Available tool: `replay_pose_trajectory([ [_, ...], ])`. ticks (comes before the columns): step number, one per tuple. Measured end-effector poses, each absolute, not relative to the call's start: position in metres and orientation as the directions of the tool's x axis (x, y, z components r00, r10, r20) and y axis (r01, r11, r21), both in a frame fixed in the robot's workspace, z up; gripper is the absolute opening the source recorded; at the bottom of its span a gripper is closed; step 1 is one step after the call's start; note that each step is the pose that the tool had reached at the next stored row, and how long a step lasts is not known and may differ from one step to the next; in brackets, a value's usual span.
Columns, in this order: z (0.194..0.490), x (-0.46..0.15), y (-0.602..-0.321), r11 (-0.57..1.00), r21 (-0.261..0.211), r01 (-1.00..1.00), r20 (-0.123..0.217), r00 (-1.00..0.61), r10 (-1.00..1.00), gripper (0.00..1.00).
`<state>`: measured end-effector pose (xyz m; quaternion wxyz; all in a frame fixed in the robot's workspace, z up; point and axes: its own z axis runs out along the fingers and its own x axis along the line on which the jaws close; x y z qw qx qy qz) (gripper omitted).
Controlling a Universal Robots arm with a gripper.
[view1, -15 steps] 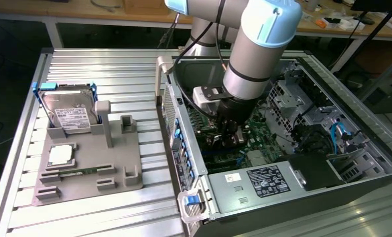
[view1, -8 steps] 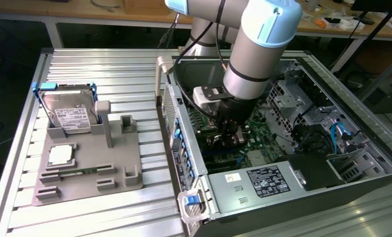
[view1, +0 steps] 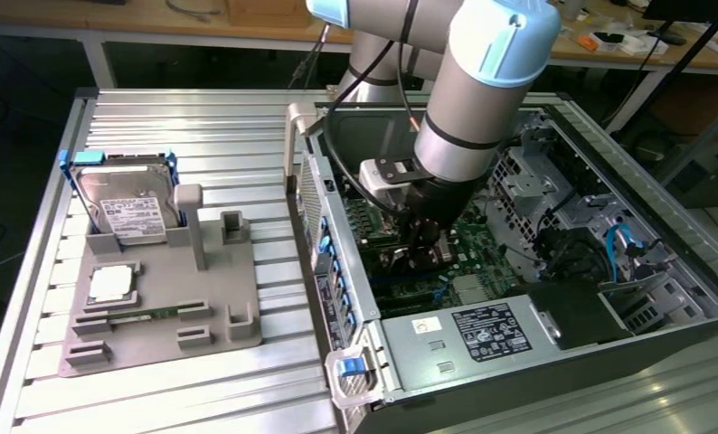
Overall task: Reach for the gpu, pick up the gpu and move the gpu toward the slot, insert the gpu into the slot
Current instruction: 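Insert the gpu into the slot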
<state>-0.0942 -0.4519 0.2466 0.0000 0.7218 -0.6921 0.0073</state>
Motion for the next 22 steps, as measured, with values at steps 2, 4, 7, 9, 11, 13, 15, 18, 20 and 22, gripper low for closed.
replay_pose_trajectory([
  [2, 0.2461, -0.0942, -0.4519, -0.042, -0.01, -0.999, 0.01, 0.042, -0.999, 0.28],
  [4, 0.2448, -0.0942, -0.4518, -0.042, -0.01, -0.999, 0.008, 0.042, -0.999, 0.28],
  [7, 0.2437, -0.0941, -0.4515, -0.043, -0.01, -0.999, 0.007, 0.043, -0.999, 0.28],
  [9, 0.2437, -0.0942, -0.4515, -0.043, -0.01, -0.999, 0.008, 0.043, -0.999, 0.28],
  [11, 0.2436, -0.0942, -0.4515, -0.043, -0.01, -0.999, 0.007, 0.043, -0.999, 0.28],
  [13, 0.2435, -0.0942, -0.4514, -0.043, -0.01, -0.999, 0.007, 0.043, -0.999, 0.28],
  [15, 0.2435, -0.0942, -0.4515, -0.044, -0.01, -0.999, 0.008, 0.043, -0.999, 0.28],
  [18, 0.2437, -0.0941, -0.4513, -0.044, -0.01, -0.999, 0.007, 0.044, -0.999, 0.28],
  [20, 0.2446, -0.0941, -0.4511, -0.044, -0.01, -0.999, 0.007, 0.044, -0.999, 0.28],
  [22, 0.246, -0.0941, -0.451, -0.044, -0.01, -0.999, 0.007, 0.044, -0.999, 0.28],
])
